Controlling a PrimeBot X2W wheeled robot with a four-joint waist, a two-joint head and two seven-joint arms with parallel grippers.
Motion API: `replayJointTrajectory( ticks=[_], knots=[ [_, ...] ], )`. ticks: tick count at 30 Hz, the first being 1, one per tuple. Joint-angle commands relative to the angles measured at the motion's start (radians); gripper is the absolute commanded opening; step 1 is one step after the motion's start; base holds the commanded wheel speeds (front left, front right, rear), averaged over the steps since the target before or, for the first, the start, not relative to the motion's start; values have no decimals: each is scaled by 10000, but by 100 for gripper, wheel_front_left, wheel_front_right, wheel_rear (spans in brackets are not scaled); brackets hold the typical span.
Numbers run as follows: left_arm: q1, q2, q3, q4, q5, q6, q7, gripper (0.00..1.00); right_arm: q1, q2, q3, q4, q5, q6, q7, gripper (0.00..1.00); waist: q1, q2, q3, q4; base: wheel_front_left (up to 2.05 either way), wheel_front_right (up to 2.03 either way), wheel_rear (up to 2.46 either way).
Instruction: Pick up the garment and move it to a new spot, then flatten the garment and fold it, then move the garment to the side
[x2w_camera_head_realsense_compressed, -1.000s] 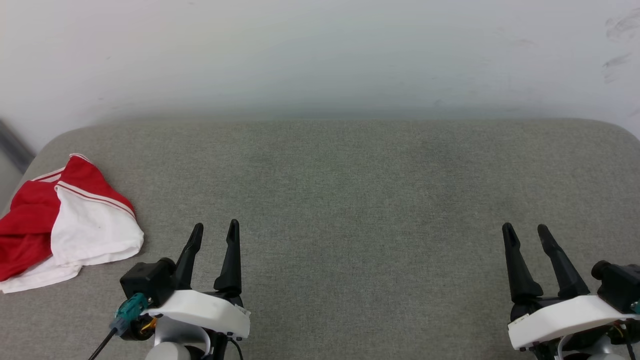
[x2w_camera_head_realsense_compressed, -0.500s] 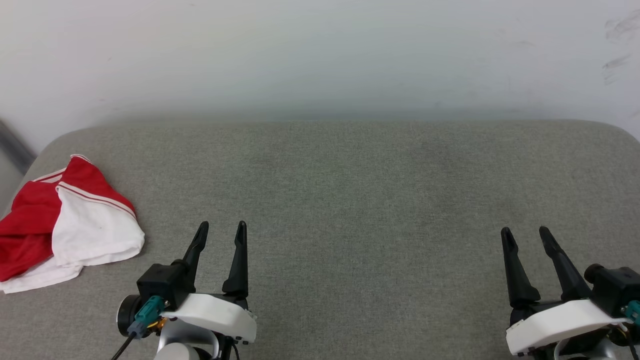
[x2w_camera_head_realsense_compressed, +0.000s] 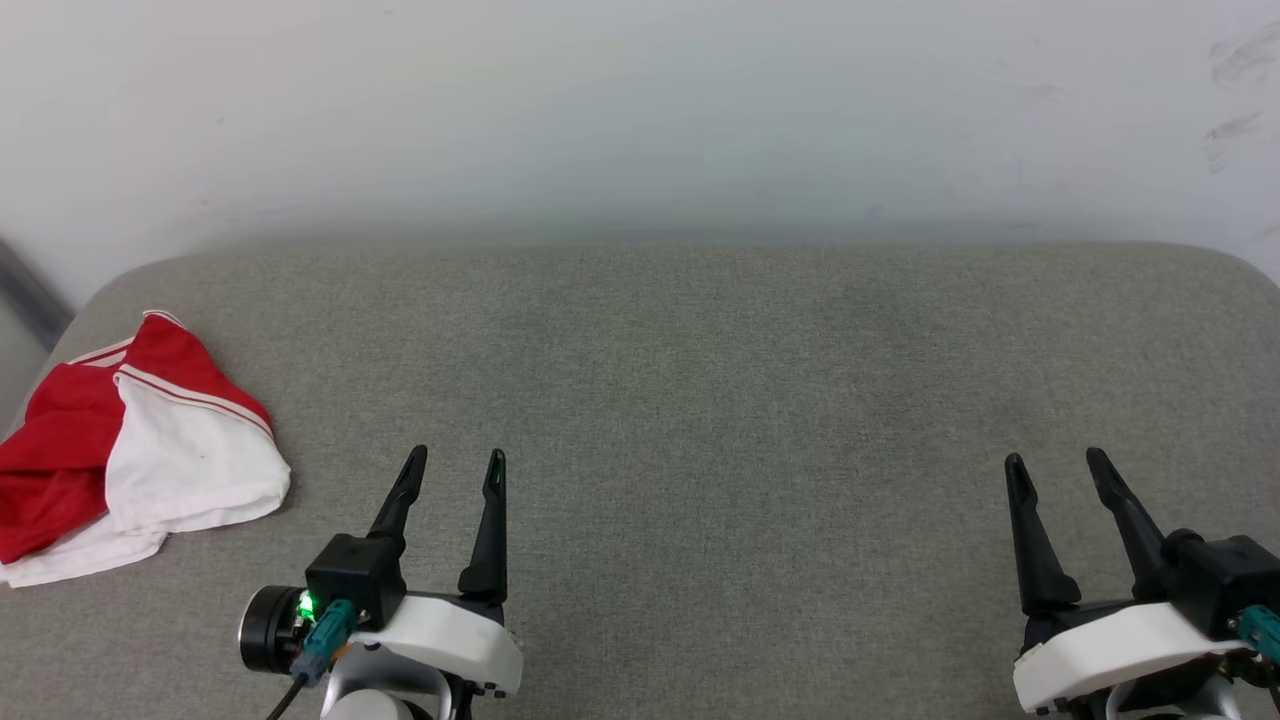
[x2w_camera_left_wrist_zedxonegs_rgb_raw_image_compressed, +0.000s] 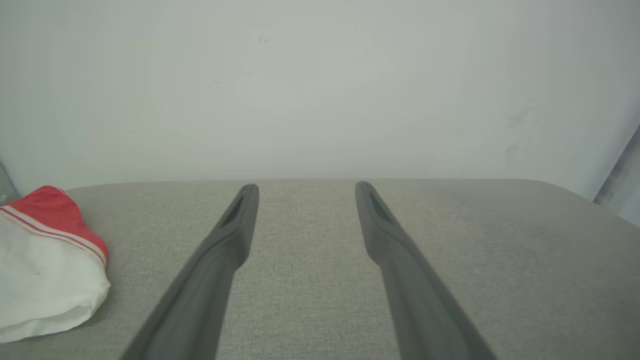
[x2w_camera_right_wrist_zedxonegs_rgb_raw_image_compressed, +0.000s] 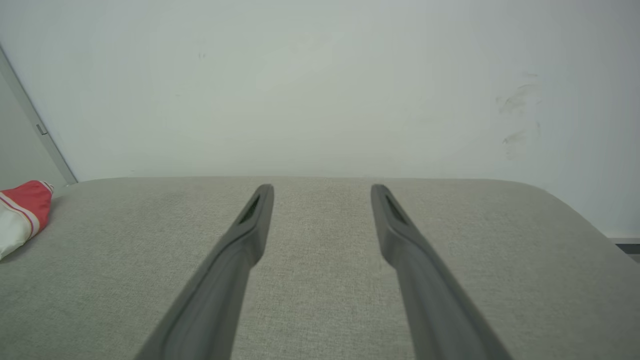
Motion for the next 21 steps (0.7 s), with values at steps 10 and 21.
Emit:
replayJointTrajectory(
  ticks=[10, 21],
  knots=[
    [-143, -29, -42, 110, 654, 106, -259, 100, 134, 38, -99, -201, -618, -3, -190, 100, -1, -1, 0, 21, 0, 0, 0],
    [-129, -52, 14, 292, 696, 107, -334, 100, 201, 41, -132, -167, -695, -3, -257, 100, -1, -1, -21, 50, 0, 0, 0]
  ],
)
